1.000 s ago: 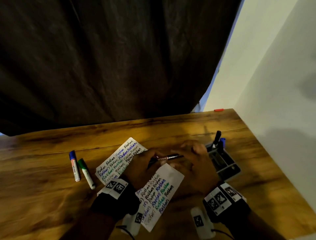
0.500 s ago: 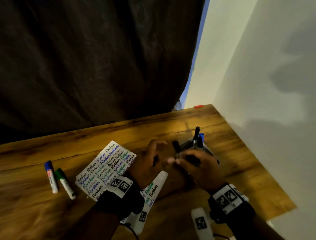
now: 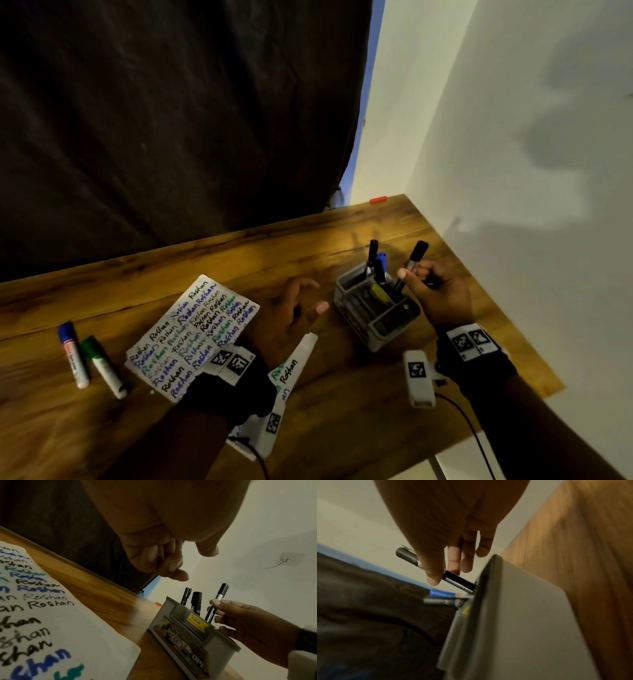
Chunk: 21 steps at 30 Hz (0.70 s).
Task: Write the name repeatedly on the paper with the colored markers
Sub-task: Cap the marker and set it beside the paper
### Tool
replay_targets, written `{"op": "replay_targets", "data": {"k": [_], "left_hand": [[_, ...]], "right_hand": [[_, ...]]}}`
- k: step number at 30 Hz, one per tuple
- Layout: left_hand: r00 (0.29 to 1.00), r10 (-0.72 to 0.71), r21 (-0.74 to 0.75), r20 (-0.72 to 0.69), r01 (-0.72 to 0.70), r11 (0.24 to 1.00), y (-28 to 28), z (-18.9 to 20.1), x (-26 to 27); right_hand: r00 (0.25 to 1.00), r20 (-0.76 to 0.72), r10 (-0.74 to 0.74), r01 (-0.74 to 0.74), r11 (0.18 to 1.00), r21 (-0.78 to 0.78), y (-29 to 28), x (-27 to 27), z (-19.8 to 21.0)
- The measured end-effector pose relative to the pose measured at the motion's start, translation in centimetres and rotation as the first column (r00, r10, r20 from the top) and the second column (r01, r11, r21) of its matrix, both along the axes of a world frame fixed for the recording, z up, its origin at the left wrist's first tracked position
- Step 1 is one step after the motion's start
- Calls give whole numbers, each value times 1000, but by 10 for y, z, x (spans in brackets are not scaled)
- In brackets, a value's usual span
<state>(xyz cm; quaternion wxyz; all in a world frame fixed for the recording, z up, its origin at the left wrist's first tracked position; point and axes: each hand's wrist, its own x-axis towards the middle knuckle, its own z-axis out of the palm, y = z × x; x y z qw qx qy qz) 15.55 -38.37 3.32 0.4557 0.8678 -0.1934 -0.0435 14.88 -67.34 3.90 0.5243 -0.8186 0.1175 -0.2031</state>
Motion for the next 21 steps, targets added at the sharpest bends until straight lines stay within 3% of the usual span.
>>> {"op": "replay_targets", "data": {"k": [6,11,14,18,21], "left_hand": [[1000,7,29,0,-7,1000,1,-7,-2],[999,2,33,-32,-1,999,8,-5,-3],[999,11,38,-47,-10,999,17,-1,-4],[998,29,86,-50,-24,996,34,4,-6],[994,79,123,-70,-70,990,56,5,-10]], "right_hand": [[988,-157,11,-34,988,-149,2,2,-20],[984,-175,-30,-12,973,-232,3,-1,-12],[991,-129,-40,8,970,-243,5,-2,-2],[998,61,-3,28,910,-414,16,-2,23],[988,119,93,-21,865,-502,50,0,45]]}}
